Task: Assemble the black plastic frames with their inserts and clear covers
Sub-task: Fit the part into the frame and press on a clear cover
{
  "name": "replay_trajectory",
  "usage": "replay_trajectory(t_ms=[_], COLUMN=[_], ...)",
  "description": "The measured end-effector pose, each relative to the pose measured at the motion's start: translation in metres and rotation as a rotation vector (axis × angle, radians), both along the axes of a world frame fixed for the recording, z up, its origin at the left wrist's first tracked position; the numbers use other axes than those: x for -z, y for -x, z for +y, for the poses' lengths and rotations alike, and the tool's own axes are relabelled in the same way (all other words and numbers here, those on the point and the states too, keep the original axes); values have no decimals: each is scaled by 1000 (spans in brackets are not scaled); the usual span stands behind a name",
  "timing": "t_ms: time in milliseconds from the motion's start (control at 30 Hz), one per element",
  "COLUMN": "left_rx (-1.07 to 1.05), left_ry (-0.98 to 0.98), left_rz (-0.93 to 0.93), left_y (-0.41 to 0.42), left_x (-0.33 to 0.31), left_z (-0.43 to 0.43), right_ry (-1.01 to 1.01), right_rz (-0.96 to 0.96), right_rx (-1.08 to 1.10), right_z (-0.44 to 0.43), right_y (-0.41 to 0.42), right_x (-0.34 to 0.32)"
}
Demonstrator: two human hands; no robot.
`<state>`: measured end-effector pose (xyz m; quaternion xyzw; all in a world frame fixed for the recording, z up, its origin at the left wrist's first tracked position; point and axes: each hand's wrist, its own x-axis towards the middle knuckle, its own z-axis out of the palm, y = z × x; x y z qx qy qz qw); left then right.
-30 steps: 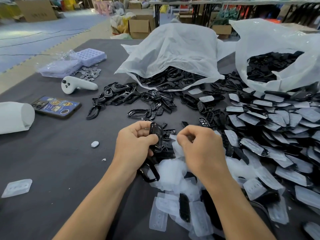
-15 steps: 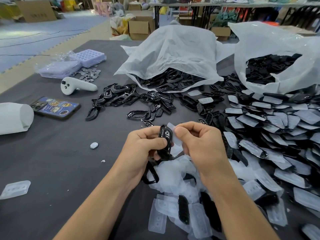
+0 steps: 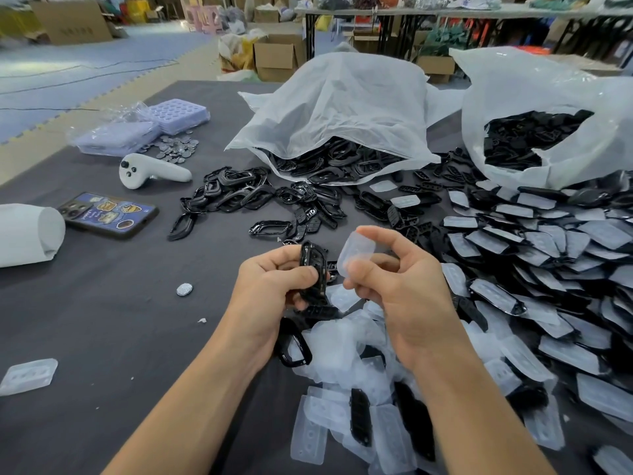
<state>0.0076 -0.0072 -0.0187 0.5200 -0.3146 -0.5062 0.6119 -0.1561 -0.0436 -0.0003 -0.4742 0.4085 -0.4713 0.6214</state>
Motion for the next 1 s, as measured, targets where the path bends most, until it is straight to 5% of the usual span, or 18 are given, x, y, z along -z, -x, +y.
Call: replay_trajectory(t_ms=[1000], left_rx=[-109], left_ry=[78], left_rz=[-262], left_y=[10], left_x=[9], left_z=[4], right_ry=[72], right_rz=[97], right_rx=[4], right_z=[12], right_y=[-17], right_x=[-1])
